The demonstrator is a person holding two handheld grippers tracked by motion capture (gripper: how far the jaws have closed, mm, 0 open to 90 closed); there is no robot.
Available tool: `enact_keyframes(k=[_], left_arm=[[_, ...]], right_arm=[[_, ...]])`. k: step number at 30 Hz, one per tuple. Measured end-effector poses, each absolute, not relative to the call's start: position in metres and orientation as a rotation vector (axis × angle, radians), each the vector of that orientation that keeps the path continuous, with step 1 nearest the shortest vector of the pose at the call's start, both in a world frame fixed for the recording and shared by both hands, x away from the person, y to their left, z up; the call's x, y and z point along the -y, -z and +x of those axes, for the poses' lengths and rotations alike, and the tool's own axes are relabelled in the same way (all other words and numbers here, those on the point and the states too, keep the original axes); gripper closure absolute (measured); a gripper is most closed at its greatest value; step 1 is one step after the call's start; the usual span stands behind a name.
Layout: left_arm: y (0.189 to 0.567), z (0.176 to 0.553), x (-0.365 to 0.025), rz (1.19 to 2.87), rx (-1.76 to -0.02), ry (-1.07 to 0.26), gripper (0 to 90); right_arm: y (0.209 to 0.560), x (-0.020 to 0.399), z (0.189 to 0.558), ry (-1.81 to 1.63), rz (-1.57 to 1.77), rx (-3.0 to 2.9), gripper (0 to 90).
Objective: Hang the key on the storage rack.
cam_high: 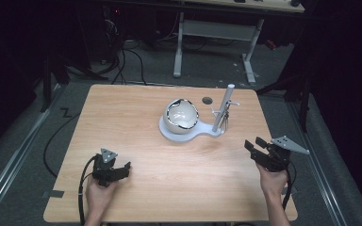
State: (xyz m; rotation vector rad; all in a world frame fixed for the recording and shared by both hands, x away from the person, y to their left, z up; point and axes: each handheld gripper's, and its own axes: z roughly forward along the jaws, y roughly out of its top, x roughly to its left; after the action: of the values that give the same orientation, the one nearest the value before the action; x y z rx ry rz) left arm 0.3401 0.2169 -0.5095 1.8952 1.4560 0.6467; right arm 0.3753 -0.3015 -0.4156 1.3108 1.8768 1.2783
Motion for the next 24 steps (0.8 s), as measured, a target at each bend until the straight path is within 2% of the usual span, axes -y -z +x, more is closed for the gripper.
enact_keyframes(k=[24], left_arm=[[0.509, 0.340, -0.217, 1.895, -1.456, -0.647, 22.6]], right_arm=[[0.436, 0.293, 0.372, -1.242, 1.322, -1.920, 47.6]])
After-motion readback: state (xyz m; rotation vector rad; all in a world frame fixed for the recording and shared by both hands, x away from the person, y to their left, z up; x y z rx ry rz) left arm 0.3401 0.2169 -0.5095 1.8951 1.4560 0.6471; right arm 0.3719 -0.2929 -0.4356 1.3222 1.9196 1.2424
